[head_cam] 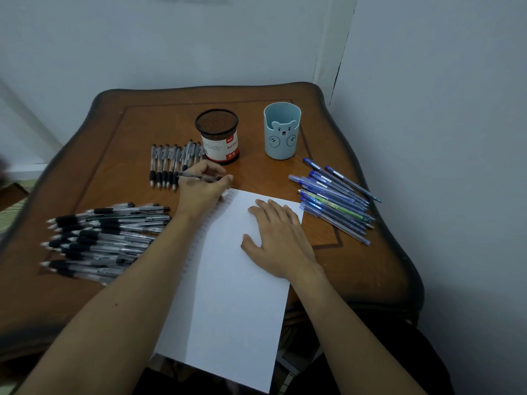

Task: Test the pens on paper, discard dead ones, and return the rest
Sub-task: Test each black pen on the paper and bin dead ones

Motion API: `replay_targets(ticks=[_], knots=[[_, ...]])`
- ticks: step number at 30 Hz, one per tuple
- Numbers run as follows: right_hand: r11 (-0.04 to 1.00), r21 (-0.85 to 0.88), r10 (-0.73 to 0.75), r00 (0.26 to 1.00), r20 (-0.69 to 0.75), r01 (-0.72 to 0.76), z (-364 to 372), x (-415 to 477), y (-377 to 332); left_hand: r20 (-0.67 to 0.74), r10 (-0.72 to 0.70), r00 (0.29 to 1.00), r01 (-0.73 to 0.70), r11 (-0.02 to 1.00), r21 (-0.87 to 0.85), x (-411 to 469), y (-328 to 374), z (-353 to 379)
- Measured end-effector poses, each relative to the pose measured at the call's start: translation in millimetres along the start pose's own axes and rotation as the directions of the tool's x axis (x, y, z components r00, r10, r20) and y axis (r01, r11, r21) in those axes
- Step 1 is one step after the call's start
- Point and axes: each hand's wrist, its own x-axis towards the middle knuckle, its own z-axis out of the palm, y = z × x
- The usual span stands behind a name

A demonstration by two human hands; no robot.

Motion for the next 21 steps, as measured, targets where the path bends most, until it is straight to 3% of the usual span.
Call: replay_targets(ticks=[8,21], knots=[[1.0,0.018,0.0,1.0,-0.009,0.001,-0.9,-0.7,-0.6,-0.104,-0.044,0.994,0.048,0.998,0.039,2.4,1.3,0.0],[1.0,0.02,-0.002,1.0,0.004,0.002,-1.4,-0.1,0.8,-0.032,0.06,0.998,-0.053,0.981,0.184,2.1,-0.7,-0.1]])
